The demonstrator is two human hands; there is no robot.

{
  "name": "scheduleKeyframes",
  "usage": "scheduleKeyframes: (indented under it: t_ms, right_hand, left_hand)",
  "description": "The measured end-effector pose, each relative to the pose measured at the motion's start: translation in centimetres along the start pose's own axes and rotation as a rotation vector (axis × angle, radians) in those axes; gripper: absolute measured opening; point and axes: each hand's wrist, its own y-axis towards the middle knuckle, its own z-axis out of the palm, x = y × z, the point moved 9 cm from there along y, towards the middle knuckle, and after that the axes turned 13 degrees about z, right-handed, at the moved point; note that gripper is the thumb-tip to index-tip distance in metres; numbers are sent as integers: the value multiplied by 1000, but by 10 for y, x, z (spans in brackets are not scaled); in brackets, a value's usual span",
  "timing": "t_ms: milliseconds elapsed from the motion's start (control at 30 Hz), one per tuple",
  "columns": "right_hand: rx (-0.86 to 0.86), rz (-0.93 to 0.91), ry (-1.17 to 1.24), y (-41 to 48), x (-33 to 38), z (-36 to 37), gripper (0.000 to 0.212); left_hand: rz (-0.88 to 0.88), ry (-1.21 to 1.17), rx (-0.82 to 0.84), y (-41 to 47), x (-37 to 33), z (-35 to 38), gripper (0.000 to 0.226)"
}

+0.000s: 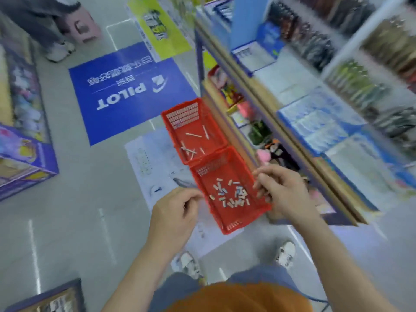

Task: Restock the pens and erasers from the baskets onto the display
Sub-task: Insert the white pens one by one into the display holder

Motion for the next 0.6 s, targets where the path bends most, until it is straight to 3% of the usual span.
scheduleKeyframes:
  t_ms: [233,600]
  right_hand:
    - [0,160,-135,43,-14,125,25]
    - [-176,272,-96,241,-43,178,19]
  left_hand:
    - [-176,70,72,15,124,-79,25]
    - [-207,175,357,178,278,-39,25]
